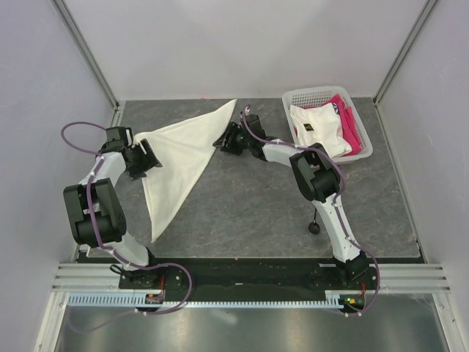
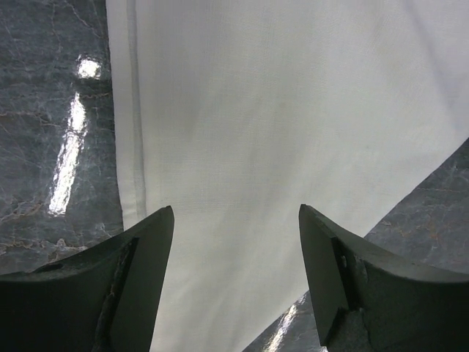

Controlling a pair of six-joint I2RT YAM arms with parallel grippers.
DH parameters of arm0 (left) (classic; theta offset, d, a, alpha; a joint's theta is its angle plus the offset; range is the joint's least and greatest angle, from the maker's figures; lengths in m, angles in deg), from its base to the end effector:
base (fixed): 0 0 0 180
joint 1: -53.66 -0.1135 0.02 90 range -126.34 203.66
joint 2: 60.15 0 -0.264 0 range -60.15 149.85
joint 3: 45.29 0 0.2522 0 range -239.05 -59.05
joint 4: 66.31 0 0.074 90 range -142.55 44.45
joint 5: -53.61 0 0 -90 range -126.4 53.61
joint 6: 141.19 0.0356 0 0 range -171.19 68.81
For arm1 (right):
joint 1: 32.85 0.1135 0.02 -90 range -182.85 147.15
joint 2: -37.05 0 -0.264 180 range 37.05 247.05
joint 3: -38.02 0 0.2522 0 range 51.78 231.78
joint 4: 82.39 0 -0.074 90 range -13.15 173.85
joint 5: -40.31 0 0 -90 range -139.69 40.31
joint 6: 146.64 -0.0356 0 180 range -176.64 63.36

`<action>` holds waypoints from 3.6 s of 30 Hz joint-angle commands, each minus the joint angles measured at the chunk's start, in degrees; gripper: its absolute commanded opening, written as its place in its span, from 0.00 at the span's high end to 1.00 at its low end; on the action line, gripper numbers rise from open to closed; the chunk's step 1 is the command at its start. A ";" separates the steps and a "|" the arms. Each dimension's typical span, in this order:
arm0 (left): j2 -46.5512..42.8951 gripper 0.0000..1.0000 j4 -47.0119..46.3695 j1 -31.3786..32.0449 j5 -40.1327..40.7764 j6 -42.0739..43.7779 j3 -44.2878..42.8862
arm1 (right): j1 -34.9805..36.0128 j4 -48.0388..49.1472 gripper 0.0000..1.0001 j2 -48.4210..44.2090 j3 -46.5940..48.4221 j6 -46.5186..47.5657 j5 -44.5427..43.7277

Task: Fold the napkin, place the utensils inside, and roll it up
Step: Fold the napkin

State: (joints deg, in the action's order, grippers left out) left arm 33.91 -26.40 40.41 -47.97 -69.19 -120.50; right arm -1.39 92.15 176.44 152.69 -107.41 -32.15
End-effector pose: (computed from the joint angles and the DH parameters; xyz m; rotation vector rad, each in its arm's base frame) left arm 0.3266 0.0696 0.2023 -0.6270 2.5146 -0.2925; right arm 0.4574 0.2925 0.1256 0.1839 2.2935 1.1333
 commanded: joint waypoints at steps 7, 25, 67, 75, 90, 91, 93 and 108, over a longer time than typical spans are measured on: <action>-4.67 0.25 -3.30 0.25 -5.30 -2.66 -0.07 | 0.62 0.50 0.56 7.03 3.60 -6.80 -5.32; -6.17 0.26 -3.56 6.66 -4.25 -3.09 0.80 | -1.93 4.44 1.00 4.07 -1.04 -7.25 -7.61; 6.05 0.66 -4.35 18.62 9.90 2.88 -0.95 | -12.65 8.40 0.78 -23.91 -39.38 4.36 -1.46; 7.01 0.69 -4.53 18.88 8.85 3.23 -1.04 | -12.74 8.32 0.78 -23.03 -38.76 4.09 -0.93; 8.59 0.76 -4.53 19.14 7.80 3.67 -1.30 | -12.74 8.40 0.78 -22.59 -38.68 4.09 -0.31; 8.59 0.76 -4.53 19.14 7.79 3.76 -1.22 | -12.66 8.40 0.78 -22.59 -38.68 4.01 -0.23; 8.68 0.79 -4.44 19.23 7.79 3.85 -1.22 | -12.65 8.40 0.78 -22.50 -38.68 4.01 -0.31; 7.54 0.98 -4.09 19.85 9.37 4.55 -1.48 | -12.65 8.14 0.78 -21.88 -38.76 4.18 -0.84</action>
State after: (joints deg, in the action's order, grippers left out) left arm 42.04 -30.35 59.92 -39.90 -66.57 -120.74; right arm -14.28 102.22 154.24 114.13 -106.53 -32.31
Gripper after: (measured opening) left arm 0.026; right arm 0.218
